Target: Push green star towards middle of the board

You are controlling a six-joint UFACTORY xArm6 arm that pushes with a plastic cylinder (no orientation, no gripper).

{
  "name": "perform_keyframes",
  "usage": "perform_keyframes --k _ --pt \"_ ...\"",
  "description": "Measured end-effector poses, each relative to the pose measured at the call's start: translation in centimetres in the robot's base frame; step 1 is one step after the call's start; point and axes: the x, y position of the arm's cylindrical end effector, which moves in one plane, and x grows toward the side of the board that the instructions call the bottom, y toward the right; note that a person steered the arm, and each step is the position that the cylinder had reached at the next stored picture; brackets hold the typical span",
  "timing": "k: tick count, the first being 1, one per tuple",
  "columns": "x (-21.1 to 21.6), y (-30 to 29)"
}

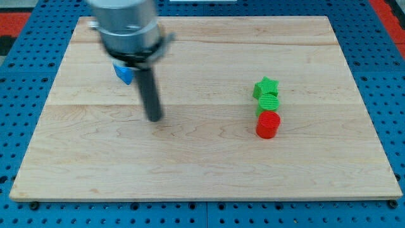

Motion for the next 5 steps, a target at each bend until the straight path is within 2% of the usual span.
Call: perform_keyframes --k 1,2,3,4,5 --pt "-4.2 5.6" --pt "-11.1 9.8" --pt "-12.7 17.3" --pt "-10.5 25.6" --pt "-6.1 25.3"
